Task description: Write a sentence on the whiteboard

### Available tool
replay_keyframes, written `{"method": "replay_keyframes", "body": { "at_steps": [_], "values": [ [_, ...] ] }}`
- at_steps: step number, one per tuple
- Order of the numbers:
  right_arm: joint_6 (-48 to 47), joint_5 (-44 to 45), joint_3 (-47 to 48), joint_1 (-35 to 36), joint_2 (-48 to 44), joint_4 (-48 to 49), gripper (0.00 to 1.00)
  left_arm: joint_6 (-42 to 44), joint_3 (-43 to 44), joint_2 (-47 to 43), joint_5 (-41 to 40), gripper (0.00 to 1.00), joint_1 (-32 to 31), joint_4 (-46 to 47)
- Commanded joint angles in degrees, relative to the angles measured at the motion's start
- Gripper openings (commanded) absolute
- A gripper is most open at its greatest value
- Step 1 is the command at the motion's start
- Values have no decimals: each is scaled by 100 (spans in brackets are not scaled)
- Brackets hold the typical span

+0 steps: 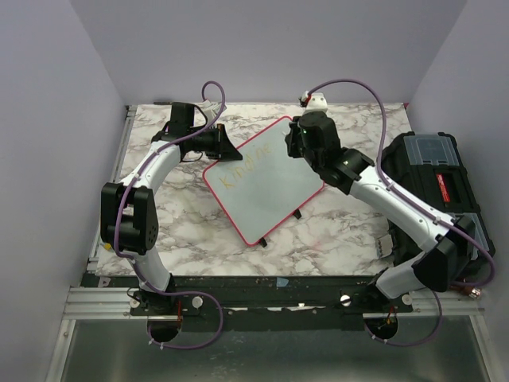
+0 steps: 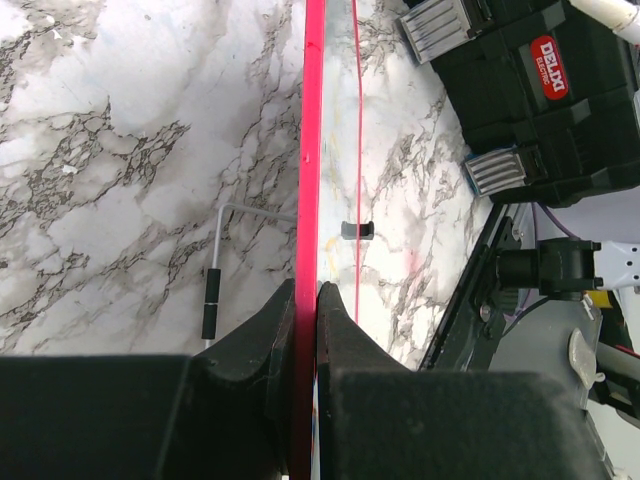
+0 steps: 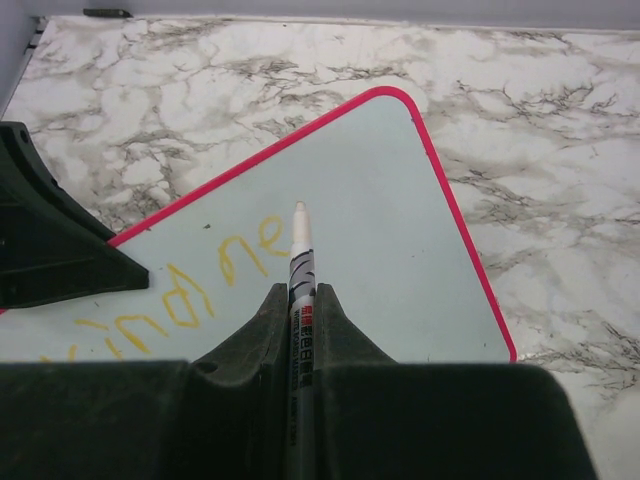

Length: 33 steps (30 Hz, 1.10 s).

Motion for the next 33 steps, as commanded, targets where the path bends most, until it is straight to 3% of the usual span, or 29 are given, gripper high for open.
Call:
{"method": "replay_keyframes", "body": {
  "at_steps": [1, 7, 12, 33],
  "values": [
    [-177, 23, -191, -126, -22, 73, 1, 598, -110, 34, -193, 0, -180, -249],
    [-301, -1120, -383, -421, 23, 275, 1, 598, -98, 39, -199, 0, -184, -247],
    [-425, -1435, -227, -497, 268, 282, 1, 585, -104, 61, -187, 0, -185, -245],
    [-291, -1586, 270, -822, 972, 341, 1, 590, -91, 118, -130, 0, -187, -228]
  ]
}}
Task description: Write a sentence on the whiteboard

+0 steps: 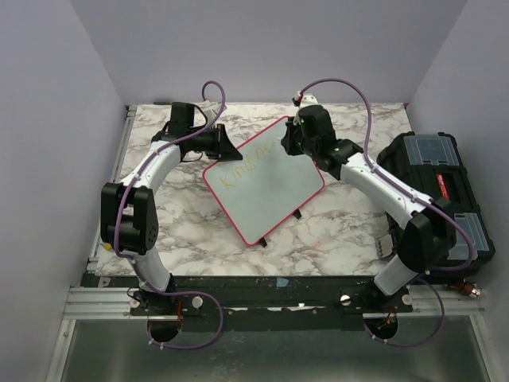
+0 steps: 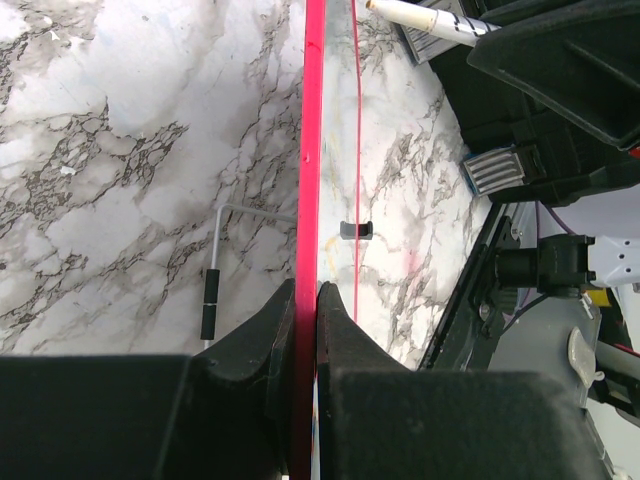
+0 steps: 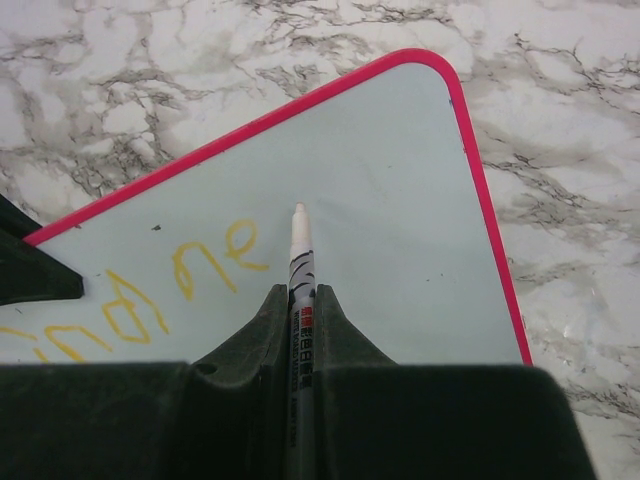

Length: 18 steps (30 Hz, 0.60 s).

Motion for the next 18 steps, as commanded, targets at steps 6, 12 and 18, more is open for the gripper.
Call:
{"method": "replay_keyframes", "body": {
  "at_steps": [6, 12, 18],
  "values": [
    [82, -158, 334, -108, 312, 135, 1, 590, -78, 126, -162, 0, -187, -242],
    [75, -200, 440, -122, 443, 137, 1, 598, -78, 127, -156, 0, -187, -251],
    [60, -299, 427, -125, 503, 93, 1, 597, -80, 124, -164, 0, -187, -256]
  ]
}}
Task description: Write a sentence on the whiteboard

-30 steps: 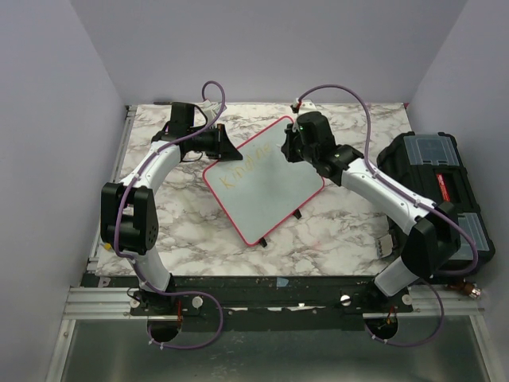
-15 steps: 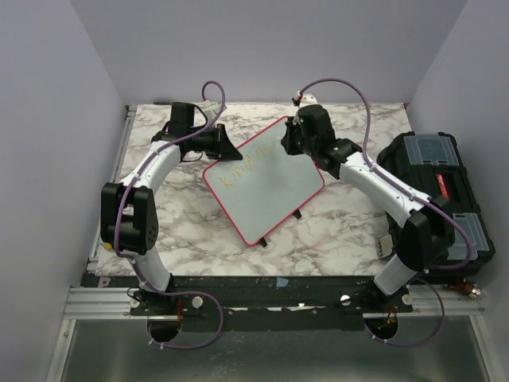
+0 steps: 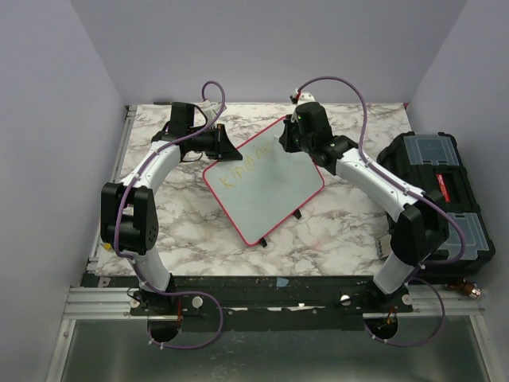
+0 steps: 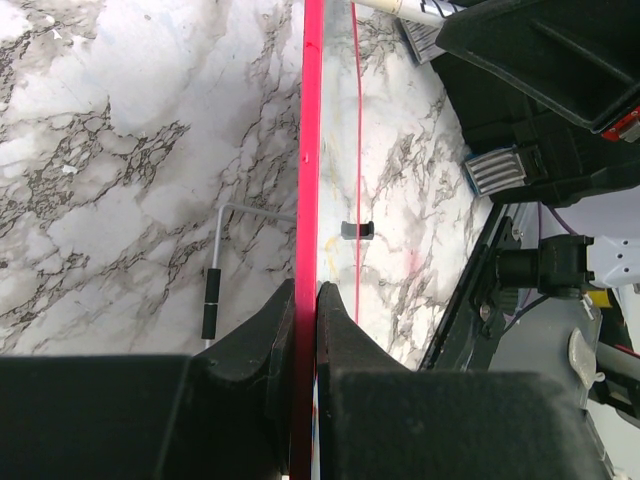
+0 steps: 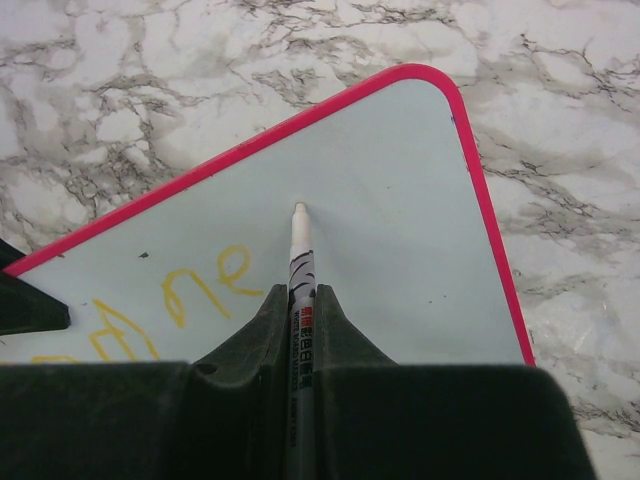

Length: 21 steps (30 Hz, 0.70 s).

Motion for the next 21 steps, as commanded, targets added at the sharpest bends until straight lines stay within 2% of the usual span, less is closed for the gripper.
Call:
{"method": "replay_keyframes", "body": {
  "at_steps": [1, 21],
  "values": [
    [8, -227, 134, -24, 111, 37, 1, 596, -78, 127, -166, 0, -187, -244],
    [60, -687, -208, -24, -51, -38, 1, 589, -68, 142, -180, 0, -198, -233]
  ]
}}
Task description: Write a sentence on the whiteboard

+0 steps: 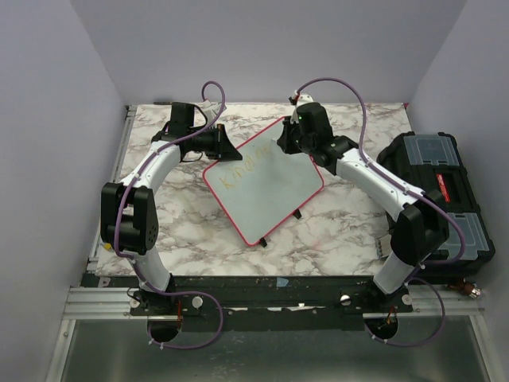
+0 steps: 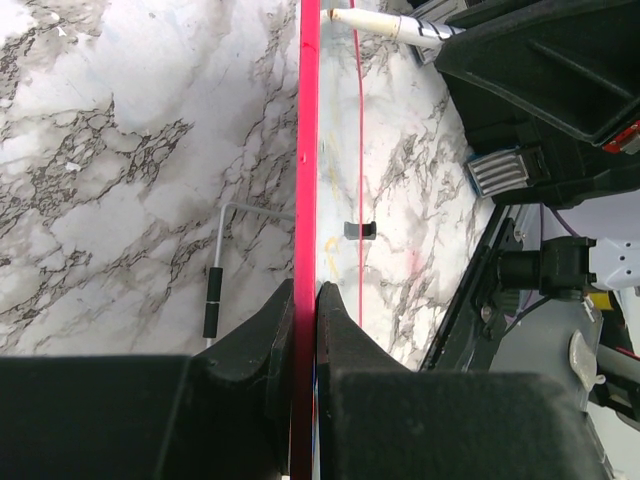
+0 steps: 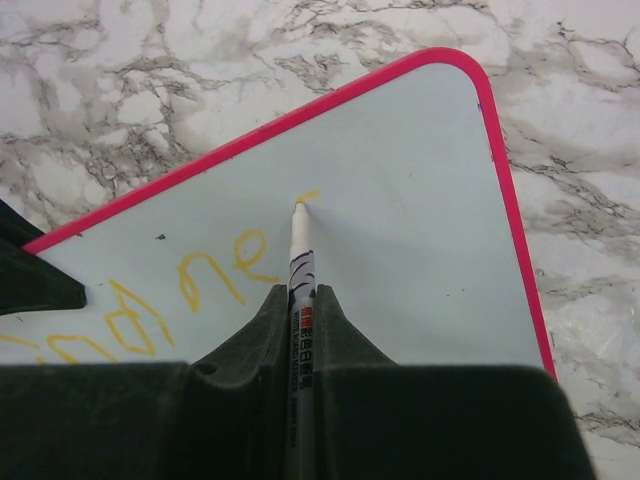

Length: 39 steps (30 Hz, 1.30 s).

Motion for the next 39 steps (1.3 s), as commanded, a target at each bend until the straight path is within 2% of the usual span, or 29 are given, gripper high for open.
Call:
{"method": "replay_keyframes", "body": {
  "at_steps": [1, 24, 39],
  "values": [
    [67, -293, -199, -14, -70, -43, 1, 593, -69, 137, -170, 0, -195, -224],
    [263, 517, -321, -19, -115, -293, 1, 600, -60, 141, -187, 0, -217, -249],
    [343, 236, -715, -19, -408, -385, 1, 611, -68, 108, -202, 0, -213, -254]
  ]
}}
